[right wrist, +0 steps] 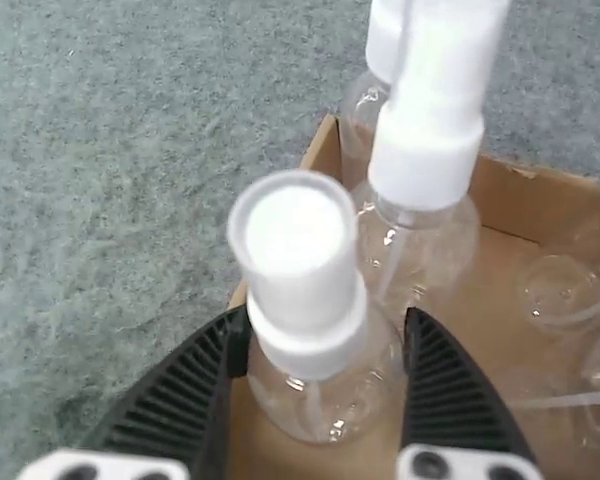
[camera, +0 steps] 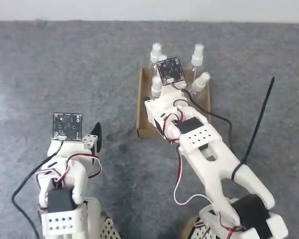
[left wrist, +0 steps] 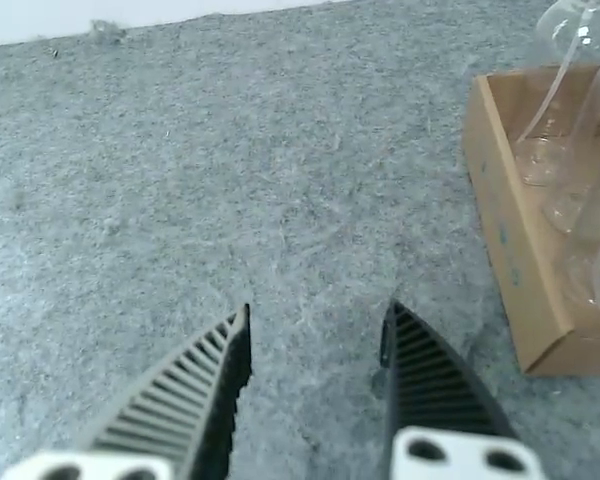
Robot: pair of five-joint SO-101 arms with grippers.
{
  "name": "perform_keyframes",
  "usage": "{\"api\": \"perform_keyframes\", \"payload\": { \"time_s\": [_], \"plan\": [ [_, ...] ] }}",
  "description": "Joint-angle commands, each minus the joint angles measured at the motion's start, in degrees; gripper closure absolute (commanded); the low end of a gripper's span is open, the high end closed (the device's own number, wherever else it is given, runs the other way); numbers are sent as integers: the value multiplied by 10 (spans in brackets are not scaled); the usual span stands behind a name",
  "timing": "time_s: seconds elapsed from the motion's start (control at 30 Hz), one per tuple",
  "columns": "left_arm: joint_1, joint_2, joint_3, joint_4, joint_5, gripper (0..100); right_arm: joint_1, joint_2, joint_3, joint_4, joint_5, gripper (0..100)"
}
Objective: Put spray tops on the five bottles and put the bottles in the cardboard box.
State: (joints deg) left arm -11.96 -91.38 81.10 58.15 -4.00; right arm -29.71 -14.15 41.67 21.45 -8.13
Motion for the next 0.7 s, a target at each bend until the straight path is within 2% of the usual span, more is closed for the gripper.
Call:
{"api": "perform_keyframes", "payload": {
  "time_s": [0.0,0.33,0.67],
  "plan": [
    [-2,-7,-4,-20,-4,808,0,-6,-46,43,-4,833],
    [-2,-7,-4,-20,-4,808,0,-7,-62,55,-4,832],
    [-2,-6,-4,-20,-4,808,1,-74,-61,58,-2,832]
  ]
}}
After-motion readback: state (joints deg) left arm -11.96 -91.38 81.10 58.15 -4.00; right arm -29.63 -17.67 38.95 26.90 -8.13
